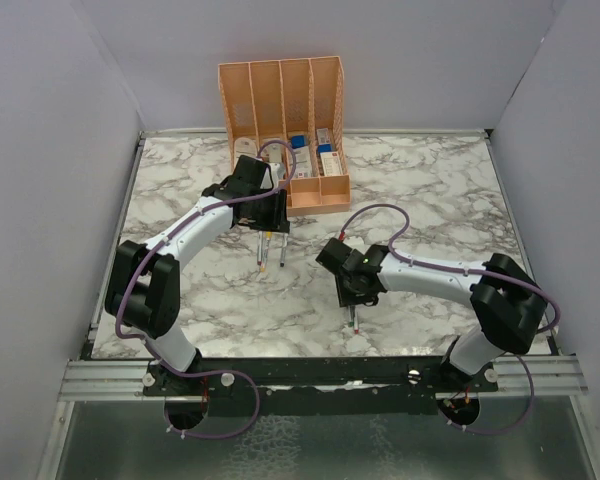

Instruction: Insert the pens into the pen caps

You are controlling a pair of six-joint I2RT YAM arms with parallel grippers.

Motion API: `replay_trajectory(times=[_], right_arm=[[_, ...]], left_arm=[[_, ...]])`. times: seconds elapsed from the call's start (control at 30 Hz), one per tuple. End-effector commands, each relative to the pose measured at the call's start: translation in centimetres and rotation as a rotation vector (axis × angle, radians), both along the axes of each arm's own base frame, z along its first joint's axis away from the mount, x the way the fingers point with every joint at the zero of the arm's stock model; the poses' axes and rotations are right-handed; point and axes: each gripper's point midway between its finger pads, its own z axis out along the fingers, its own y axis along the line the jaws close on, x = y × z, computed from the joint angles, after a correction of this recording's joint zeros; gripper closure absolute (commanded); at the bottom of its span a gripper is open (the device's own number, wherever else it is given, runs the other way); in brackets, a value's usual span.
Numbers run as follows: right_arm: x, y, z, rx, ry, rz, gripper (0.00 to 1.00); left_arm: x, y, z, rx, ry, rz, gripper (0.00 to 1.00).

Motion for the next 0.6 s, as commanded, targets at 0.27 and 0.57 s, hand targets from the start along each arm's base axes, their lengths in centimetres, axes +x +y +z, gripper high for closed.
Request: replay_trajectory(times=[0.27, 0.57], right_arm=[[1.8, 0.7, 0.1, -0.048, -0.051, -0.01, 0.66], [2.6, 1.3, 0.1, -0.065, -0.061, 0.003, 0.67]], left_arm=[[0.5, -0.2, 0.0, -0.026, -0.009, -0.026, 0.56], [0.8, -0.2, 0.1, -0.029, -0.011, -0.027, 0.56]])
